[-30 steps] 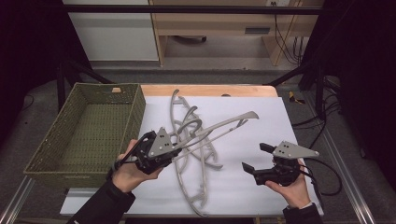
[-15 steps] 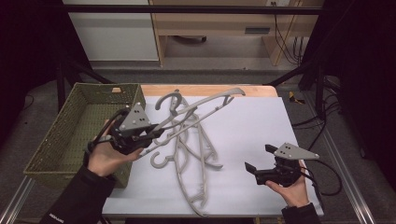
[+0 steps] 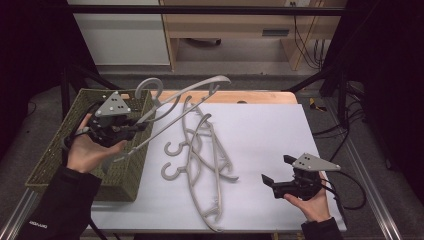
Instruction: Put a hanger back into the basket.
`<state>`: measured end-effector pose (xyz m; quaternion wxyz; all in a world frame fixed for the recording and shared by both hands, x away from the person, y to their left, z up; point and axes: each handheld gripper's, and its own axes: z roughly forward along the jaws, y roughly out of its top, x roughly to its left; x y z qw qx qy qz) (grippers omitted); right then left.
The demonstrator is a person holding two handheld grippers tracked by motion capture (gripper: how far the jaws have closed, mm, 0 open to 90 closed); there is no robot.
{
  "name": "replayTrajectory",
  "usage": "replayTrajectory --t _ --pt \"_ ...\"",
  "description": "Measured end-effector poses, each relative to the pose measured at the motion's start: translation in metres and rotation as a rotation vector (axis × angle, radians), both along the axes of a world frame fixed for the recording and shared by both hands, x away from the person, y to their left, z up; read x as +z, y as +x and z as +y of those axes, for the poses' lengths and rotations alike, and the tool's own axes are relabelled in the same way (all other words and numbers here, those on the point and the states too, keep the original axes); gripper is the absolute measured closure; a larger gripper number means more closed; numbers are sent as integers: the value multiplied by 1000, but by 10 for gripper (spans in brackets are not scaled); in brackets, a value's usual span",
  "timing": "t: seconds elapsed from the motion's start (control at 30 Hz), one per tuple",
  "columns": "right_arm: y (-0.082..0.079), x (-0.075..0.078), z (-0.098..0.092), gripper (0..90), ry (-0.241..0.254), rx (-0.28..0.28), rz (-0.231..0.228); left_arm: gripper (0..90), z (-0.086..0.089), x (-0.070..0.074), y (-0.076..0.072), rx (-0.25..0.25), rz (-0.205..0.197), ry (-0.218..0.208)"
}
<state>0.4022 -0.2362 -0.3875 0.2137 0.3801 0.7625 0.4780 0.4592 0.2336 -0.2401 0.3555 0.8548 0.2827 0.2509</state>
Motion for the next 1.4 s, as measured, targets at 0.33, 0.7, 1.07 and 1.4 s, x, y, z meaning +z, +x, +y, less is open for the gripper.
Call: replayTrajectory --t 0.33,0.7,1.07,1.4 --pt "0 0 -1 30 -2 -8 -11 794 37 -2 10 61 9 0" --pt "0 -1 0 29 -10 -3 -6 794 77 -9 17 133 21 -2" --pt "0 0 0 30 -9 -3 -4 793 122 -14 20 175 43 40" --pt "1 -1 1 31 -14 -2 1 793 153 -32 22 234 63 22"
